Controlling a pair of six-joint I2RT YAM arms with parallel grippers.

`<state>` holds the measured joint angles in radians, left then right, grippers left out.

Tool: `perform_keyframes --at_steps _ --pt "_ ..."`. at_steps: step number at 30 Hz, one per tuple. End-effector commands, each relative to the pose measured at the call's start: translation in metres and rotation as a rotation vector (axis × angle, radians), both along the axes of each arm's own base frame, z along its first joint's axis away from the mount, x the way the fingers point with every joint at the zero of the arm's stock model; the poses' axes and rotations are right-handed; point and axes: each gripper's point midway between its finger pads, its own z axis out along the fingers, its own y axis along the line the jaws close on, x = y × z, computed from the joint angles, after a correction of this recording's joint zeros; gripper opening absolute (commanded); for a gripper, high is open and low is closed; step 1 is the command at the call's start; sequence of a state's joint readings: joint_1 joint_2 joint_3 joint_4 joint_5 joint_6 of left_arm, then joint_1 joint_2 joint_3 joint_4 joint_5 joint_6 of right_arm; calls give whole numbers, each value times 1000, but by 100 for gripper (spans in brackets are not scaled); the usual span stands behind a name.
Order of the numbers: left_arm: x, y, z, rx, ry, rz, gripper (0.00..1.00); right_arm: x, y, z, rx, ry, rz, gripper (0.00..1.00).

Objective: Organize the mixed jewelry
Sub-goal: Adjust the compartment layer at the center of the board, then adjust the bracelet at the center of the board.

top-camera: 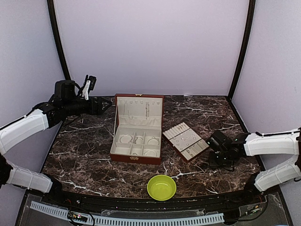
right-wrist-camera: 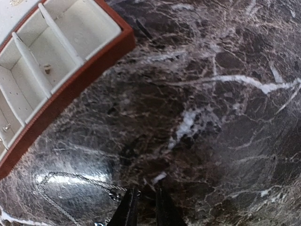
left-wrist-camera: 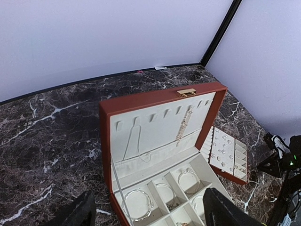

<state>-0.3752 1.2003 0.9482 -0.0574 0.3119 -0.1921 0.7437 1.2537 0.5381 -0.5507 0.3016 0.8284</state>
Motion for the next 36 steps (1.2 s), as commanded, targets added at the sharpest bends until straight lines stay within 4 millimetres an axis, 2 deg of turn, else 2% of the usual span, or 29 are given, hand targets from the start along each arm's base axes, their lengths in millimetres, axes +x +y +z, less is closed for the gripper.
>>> perform_keyframes --at_steps 1,7,10,21,29,36 --pt "-4 -1 12 -28 -33 -12 81 -9 -11 3 -12 -3 -36 16" --pt "-4 0 14 -27 -42 -5 81 0 19 21 141 -53 31 22" --pt "-5 0 16 -29 -47 -6 81 2 29 22 175 -54 63 24" --pt "-7 1 22 -37 -61 -7 81 9 35 8 99 -8 143 17" --pt "-9 1 25 -43 -68 -9 81 10 35 8 92 -13 162 16" --pt "-8 0 24 -43 -66 -11 81 -4 40 -3 120 47 175 14"
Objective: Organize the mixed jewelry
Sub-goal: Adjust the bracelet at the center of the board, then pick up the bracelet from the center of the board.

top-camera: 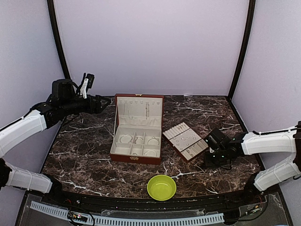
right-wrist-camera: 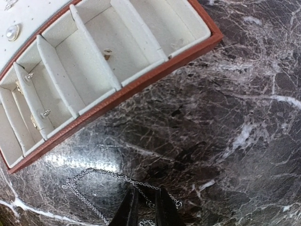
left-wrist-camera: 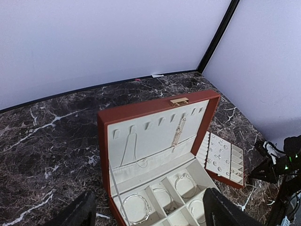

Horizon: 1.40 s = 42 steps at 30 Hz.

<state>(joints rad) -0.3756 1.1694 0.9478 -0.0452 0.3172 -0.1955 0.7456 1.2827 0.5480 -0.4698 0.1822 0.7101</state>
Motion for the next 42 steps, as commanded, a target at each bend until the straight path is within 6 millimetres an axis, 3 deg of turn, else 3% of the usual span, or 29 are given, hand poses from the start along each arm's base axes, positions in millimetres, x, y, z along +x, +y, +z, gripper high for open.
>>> perform_keyframes --at_steps 1,11,14,25,42 --pt "-4 0 10 -23 -29 -5 81 -9 12 -1 45 31 32 14" --pt "-4 0 7 -23 -23 -5 81 -46 52 -1 139 99 103 14" --pt "-3 -1 5 -22 -16 -6 81 -49 61 -1 121 91 116 13" --pt "-1 -2 0 -19 -1 -10 81 -20 51 43 33 -65 58 20" --pt "-1 -3 -1 -24 4 -14 81 -29 35 6 -83 11 75 14"
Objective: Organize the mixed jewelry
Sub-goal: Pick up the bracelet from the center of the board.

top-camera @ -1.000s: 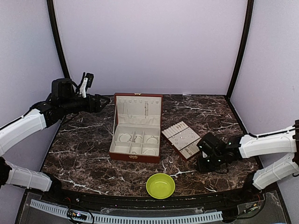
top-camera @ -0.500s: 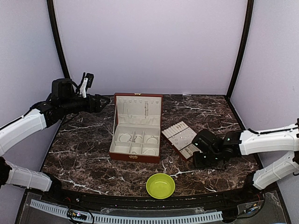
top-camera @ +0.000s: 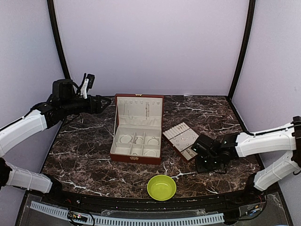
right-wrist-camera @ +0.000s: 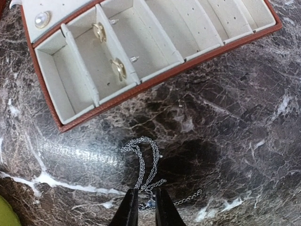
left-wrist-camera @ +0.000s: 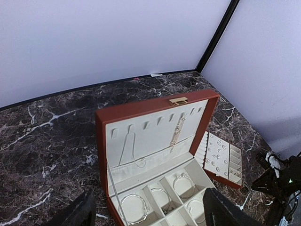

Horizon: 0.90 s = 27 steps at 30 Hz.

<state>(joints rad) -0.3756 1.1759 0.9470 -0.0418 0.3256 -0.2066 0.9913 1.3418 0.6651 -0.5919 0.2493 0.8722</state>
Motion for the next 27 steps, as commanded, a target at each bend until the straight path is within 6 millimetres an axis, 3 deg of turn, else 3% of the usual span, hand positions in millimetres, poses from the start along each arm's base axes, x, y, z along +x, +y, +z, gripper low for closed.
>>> perform_keyframes --at_steps 1,19,27 --pt "-2 -1 1 -14 -9 -10 81 0 -8 -10 -50 3 4 14" --pt "-1 -1 1 -12 -10 -7 81 -7 -8 -27 -76 52 44 10" --pt "-1 -1 1 -11 -8 -8 81 -14 -20 -36 -85 67 0 2"
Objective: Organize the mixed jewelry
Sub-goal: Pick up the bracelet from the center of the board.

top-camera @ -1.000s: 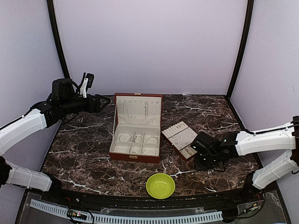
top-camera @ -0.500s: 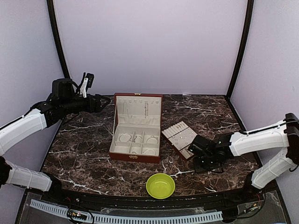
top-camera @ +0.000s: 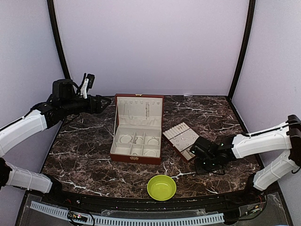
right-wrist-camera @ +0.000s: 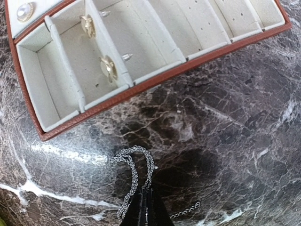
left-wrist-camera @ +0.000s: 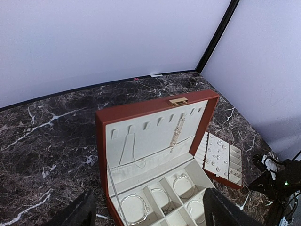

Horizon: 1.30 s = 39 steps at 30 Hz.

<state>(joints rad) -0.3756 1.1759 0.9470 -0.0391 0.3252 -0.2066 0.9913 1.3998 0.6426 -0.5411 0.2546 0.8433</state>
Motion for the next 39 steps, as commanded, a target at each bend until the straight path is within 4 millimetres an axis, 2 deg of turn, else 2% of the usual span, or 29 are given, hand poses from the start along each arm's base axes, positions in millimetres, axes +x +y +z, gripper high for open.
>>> perform_keyframes --at_steps 1,8,15,25,26,32,36,38,39 --pt "-1 -1 0 -10 -7 -6 81 -13 -20 -19 -56 51 -36 0" --pt "0 -1 -3 -2 -1 -3 81 3 -27 -11 -50 -31 -107 0" --pt "2 1 -5 8 -1 6 81 26 -23 18 85 -161 -162 0" --pt "-6 -11 -7 -4 -6 -65 81 40 -21 43 206 -242 -172 0" --pt "-6 -13 -2 -11 -29 -77 81 41 -21 46 213 -248 -168 0" --pt "-30 -44 2 25 -117 -197 79 47 -4 72 312 -299 -109 0" --pt "-58 -76 0 54 -172 -312 79 51 9 95 388 -343 -57 0" --pt "-77 -98 1 12 -167 -377 78 51 16 107 414 -356 -22 0" --pt "-81 -105 9 -21 -200 -393 77 52 19 112 421 -364 -4 0"
